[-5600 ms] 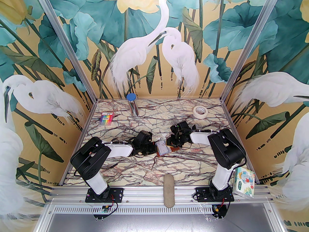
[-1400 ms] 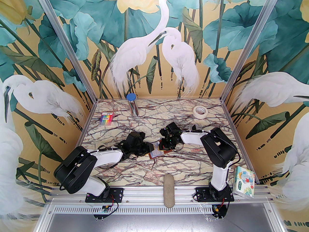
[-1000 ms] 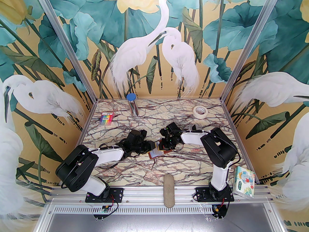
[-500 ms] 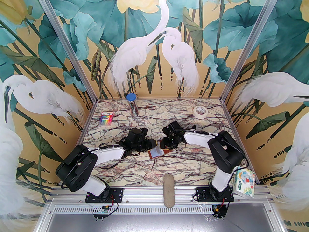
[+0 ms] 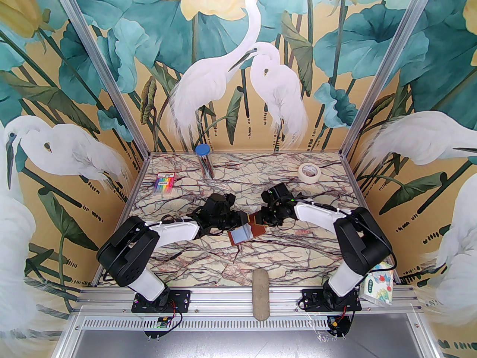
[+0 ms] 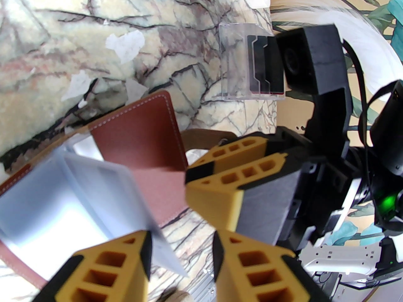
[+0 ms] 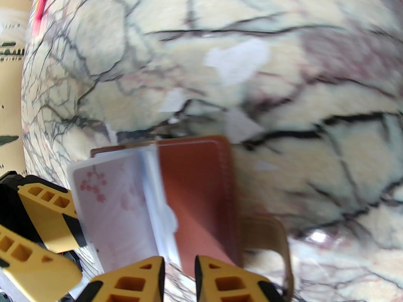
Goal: Put the credit cards into the card holder
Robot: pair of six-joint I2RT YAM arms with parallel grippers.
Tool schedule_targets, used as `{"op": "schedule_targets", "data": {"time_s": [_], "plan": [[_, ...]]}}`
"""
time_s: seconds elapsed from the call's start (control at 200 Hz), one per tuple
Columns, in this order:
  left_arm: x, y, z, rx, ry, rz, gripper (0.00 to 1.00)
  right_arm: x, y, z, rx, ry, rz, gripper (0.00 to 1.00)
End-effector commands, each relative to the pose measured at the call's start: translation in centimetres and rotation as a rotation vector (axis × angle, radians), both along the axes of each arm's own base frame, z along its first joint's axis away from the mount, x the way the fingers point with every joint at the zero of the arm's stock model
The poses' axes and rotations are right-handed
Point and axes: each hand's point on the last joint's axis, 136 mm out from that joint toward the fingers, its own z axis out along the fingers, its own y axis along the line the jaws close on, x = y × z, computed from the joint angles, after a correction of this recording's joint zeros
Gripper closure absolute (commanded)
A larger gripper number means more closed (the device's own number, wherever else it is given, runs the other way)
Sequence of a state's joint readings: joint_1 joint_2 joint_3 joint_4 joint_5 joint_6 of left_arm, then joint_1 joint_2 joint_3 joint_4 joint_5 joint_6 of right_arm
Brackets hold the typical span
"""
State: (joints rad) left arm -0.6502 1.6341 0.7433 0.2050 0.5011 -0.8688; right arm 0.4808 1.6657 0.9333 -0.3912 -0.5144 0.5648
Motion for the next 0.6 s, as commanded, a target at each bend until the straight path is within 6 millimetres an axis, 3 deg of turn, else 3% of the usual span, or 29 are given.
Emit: {"op": "schedule_targets", "data": {"time_s": [0.0, 0.355, 0.595], "plan": [[-0.3, -0.8, -0.6, 0.02, 0.006, -0.037, 0.61, 0.0, -1.2, 0.6, -0.014, -0.014, -0.046, 0.75], [-0.1, -2.2, -2.0, 0.048, 0.017, -0.063, 0.62, -0.2, -2.7, 3.5, -0.01, -0.072, -0.096, 0.75], [-0.2, -1.2, -1.3, 0.079, -0.013, -0.038, 0.63, -0.7, -2.9, 4.4, 0.003, -0.082, -0.099, 0.76]]}}
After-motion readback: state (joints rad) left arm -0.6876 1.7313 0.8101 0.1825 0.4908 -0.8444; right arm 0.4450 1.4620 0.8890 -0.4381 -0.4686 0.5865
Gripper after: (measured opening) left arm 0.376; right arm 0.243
